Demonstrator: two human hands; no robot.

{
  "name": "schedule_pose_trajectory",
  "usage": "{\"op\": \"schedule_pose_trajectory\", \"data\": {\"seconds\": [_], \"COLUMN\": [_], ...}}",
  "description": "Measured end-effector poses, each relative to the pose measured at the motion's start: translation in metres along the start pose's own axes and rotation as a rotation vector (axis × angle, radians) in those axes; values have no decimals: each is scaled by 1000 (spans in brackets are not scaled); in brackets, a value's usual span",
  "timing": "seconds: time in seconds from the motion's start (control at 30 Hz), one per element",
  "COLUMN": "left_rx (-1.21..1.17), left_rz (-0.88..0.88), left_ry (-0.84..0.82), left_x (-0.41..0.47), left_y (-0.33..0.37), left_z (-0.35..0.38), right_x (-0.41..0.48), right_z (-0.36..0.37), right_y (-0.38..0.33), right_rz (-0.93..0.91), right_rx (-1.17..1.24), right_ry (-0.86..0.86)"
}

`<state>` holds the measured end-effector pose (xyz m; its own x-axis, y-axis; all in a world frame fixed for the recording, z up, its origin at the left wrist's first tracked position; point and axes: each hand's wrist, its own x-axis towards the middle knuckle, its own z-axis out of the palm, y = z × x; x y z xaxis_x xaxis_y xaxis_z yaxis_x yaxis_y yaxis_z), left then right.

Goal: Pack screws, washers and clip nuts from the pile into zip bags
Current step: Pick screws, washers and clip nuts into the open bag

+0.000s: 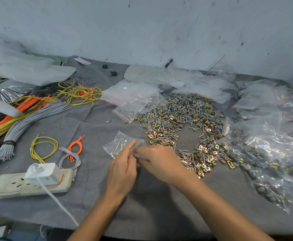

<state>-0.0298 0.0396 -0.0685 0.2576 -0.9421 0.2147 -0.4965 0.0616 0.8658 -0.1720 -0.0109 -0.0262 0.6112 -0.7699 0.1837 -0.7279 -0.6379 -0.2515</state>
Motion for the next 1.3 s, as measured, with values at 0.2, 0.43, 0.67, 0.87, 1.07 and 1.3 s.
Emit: {"op": "schedule_pose_trajectory", "data": {"seconds": [0.2,0.43,0.67,0.87,1.07,1.3], "left_rx": [-25,-32,-26,-6,21,-3], "left_rz": [-16,-6,10,17,20,45], "left_ry": [7,9,8,15,30,50], "left_x": [0,-1,-2,0,-1,-1], "left_y": [0,2,4,0,-5,-4], "left_z": [2,1,0,1,0,2], "right_x": [7,29,30,-4,-11,1], "right_z": [-22,-9,-4,-14,1,3], "right_y": [43,59,53,35,-3,-10], "right_rz": [249,303,246,205,18,-4], "right_rx": [172,-25,-91,236,98,-92], "right_ry": [83,-115,-100,173,114,95]}}
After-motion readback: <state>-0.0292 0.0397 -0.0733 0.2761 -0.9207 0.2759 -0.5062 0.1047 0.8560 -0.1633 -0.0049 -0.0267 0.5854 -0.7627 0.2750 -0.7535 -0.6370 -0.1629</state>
